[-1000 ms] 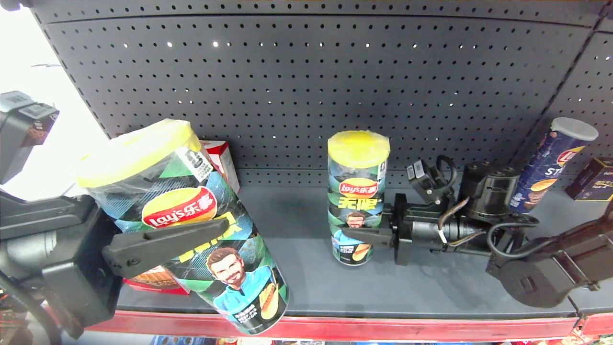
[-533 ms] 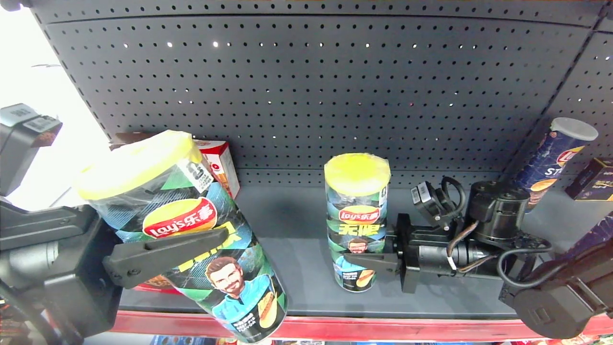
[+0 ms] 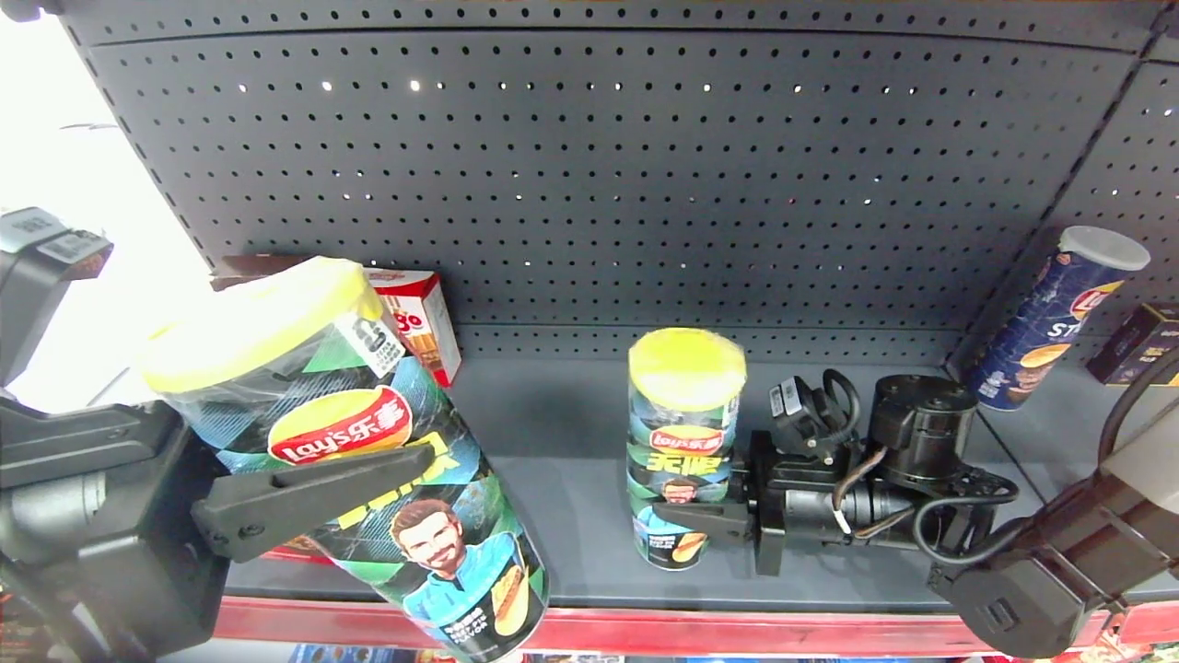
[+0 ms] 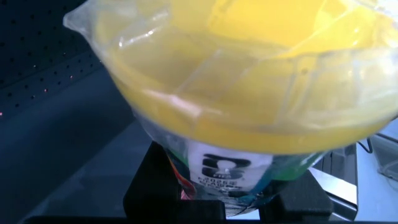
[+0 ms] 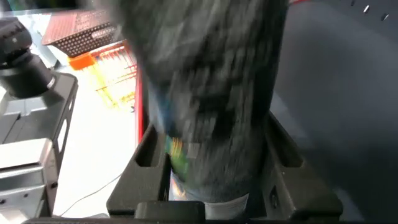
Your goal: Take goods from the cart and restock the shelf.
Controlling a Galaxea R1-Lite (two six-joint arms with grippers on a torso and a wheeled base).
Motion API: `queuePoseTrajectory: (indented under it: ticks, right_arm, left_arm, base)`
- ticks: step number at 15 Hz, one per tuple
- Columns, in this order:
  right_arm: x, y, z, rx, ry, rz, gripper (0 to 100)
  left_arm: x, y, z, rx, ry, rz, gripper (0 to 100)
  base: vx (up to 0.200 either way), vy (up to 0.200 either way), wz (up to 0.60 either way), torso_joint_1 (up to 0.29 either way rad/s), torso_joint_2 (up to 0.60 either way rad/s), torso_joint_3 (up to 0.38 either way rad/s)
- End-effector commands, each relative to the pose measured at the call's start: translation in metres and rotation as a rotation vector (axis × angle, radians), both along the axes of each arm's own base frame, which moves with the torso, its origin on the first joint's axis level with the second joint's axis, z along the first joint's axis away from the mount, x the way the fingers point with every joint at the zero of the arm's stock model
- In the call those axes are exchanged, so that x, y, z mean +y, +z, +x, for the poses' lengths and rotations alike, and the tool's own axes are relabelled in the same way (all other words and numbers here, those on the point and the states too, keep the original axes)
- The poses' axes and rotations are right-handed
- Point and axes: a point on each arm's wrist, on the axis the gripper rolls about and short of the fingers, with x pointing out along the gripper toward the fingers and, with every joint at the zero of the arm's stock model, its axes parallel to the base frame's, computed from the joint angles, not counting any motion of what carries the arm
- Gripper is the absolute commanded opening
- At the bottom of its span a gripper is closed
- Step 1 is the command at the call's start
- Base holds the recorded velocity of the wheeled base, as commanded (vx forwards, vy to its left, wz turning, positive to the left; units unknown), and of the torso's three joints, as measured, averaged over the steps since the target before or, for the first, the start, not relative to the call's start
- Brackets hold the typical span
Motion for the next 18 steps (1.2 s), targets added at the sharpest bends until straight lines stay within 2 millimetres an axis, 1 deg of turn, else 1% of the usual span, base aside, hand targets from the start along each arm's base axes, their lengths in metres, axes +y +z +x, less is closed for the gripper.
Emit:
queuePoseTrajectory:
  ticks: [1, 3, 5, 9, 11, 14, 15, 18]
  right_arm:
    - [-0.003, -0.004, -0.006, 0.019, 0.002, -0.011, 0]
    - [-0.007, -0.007, -0.011, 0.032, 0.001, -0.020, 0]
    - [-0.010, -0.003, -0.012, 0.024, -0.006, -0.015, 0]
    - [-0.013, -0.002, -0.010, 0.012, -0.023, -0.015, 0]
    - [-0.016, 0.002, -0.011, 0.002, -0.034, -0.009, 0]
    - [-0.019, 0.002, -0.011, 0.001, -0.041, -0.010, 0]
    - [-0.019, 0.002, -0.011, 0.003, -0.043, -0.011, 100]
    - [-0.018, 0.002, -0.012, 0.000, -0.038, -0.011, 100]
  left_arm:
    - [0.000, 0.000, 0.000, 0.000, 0.000, 0.000, 0]
    - [0.000, 0.000, 0.000, -0.001, 0.000, -0.001, 0]
    - [0.000, 0.000, 0.000, -0.001, 0.000, -0.001, 0]
    - [0.000, 0.001, -0.001, -0.004, 0.000, -0.002, 0]
    - [0.001, 0.001, -0.002, -0.005, 0.000, -0.002, 0]
    - [0.001, -0.002, -0.002, 0.005, -0.001, 0.002, 0]
    - [0.001, -0.003, -0.003, 0.005, 0.000, 0.002, 0]
    - [0.001, -0.003, -0.003, 0.006, 0.000, 0.002, 0]
  base:
    - [0.000, 0.000, 0.00, 0.000, 0.00, 0.000]
    - [0.000, 0.000, 0.00, 0.000, 0.00, 0.000]
    - [0.000, 0.000, 0.00, 0.000, 0.00, 0.000]
    - [0.000, 0.000, 0.00, 0.000, 0.00, 0.000]
    - [0.000, 0.000, 0.00, 0.000, 0.00, 0.000]
    - [0.000, 0.000, 0.00, 0.000, 0.00, 0.000]
    - [0.000, 0.000, 0.00, 0.000, 0.00, 0.000]
    - [0.000, 0.000, 0.00, 0.000, 0.00, 0.000]
